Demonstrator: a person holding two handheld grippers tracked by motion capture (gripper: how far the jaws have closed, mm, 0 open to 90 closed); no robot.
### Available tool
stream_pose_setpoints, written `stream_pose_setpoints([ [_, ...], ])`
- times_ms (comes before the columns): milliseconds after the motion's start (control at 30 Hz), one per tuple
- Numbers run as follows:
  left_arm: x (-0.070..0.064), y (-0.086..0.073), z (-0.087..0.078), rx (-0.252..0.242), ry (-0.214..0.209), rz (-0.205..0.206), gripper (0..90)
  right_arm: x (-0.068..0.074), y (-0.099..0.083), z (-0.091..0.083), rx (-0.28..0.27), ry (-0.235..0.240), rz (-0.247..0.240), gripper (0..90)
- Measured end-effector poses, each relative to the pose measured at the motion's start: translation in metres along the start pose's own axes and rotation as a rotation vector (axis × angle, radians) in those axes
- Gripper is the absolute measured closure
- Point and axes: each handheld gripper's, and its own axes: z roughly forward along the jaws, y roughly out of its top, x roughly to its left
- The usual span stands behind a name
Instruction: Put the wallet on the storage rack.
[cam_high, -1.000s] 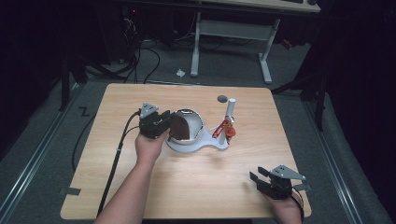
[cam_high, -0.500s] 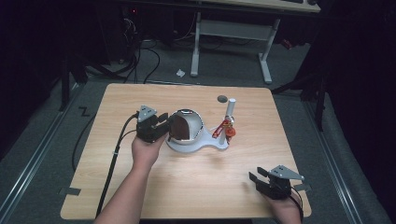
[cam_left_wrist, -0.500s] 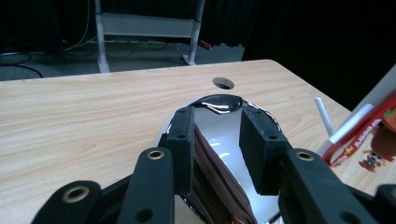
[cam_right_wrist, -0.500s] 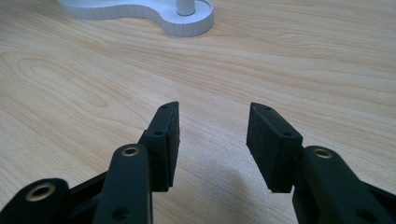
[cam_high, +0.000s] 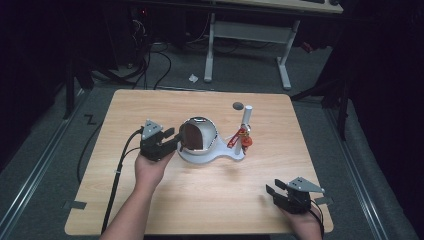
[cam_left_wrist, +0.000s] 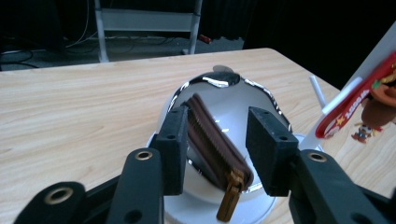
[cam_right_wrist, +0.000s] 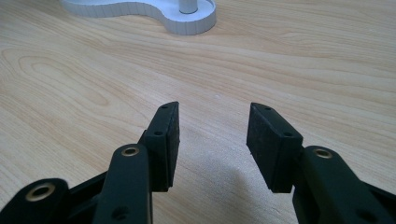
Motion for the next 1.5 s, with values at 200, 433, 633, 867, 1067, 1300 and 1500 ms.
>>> stream_pose_setpoints([
  [200,0.000,-0.012,-0.010,0.014,0.003,0.028,52.4,0.000,0.000,0.000,0.002,0.001,0.001,54.6],
  [433,0.005,-0.029,-0.019,0.045,-0.006,0.032,47.4,0.001,0.000,0.001,0.007,0.003,-0.007,54.5],
  [633,0.012,-0.049,-0.029,0.094,-0.007,0.052,43.6,0.001,-0.001,0.002,0.010,0.003,-0.003,54.5],
  [867,0.024,-0.077,-0.048,0.165,0.008,0.054,42.1,0.002,-0.001,0.002,0.014,0.003,-0.004,54.5],
  [1067,0.037,-0.106,-0.071,0.247,0.059,0.085,41.7,0.003,-0.001,0.004,0.018,0.002,-0.013,54.5],
  [1300,0.040,-0.130,-0.107,0.284,0.140,0.138,44.1,0.007,0.000,0.004,0.024,-0.003,-0.016,54.3],
  [1500,0.046,-0.132,-0.113,0.273,0.127,0.083,43.9,0.007,0.000,0.006,0.030,-0.007,-0.015,54.3],
])
